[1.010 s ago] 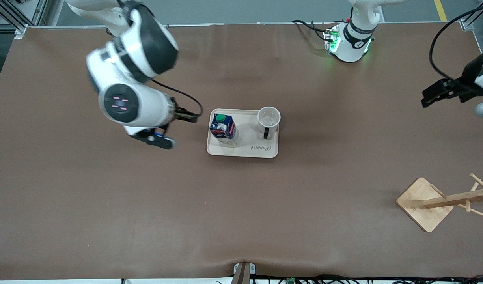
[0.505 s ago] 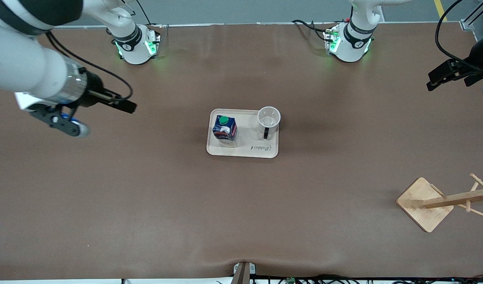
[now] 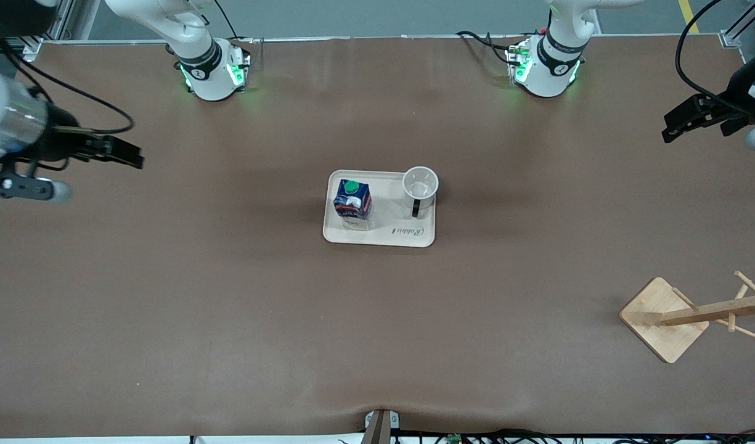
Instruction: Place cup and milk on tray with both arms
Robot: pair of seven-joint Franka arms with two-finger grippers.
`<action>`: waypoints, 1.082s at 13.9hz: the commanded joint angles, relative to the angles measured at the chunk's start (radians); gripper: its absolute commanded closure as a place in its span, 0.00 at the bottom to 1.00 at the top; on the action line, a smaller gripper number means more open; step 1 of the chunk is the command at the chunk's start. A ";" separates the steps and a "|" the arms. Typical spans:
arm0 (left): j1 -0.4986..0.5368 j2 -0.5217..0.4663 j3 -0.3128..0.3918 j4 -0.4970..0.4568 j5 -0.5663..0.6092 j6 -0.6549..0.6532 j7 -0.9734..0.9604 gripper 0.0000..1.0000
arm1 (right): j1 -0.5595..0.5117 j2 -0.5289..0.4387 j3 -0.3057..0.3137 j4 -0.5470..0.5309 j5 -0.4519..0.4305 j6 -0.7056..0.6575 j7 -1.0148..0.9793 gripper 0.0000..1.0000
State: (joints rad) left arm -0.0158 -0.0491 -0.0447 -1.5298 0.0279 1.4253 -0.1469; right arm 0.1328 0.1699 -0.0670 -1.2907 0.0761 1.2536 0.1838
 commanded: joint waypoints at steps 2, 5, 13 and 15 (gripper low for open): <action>-0.006 -0.014 0.002 -0.013 -0.017 0.014 0.004 0.00 | -0.051 -0.101 0.019 -0.145 -0.048 0.044 -0.095 0.00; -0.006 -0.015 0.002 -0.013 -0.051 0.014 -0.017 0.00 | -0.111 -0.237 0.019 -0.356 -0.059 0.200 -0.259 0.00; -0.004 -0.015 -0.064 -0.009 -0.051 0.029 -0.138 0.00 | -0.136 -0.257 0.019 -0.384 -0.056 0.228 -0.306 0.00; -0.006 -0.011 -0.072 -0.009 -0.046 0.035 -0.140 0.00 | -0.140 -0.248 0.019 -0.375 -0.056 0.227 -0.310 0.00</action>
State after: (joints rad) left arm -0.0231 -0.0493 -0.1074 -1.5301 -0.0273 1.4464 -0.2733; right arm 0.0180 -0.0635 -0.0646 -1.6489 0.0333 1.4699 -0.1072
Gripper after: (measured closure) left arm 0.000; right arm 0.000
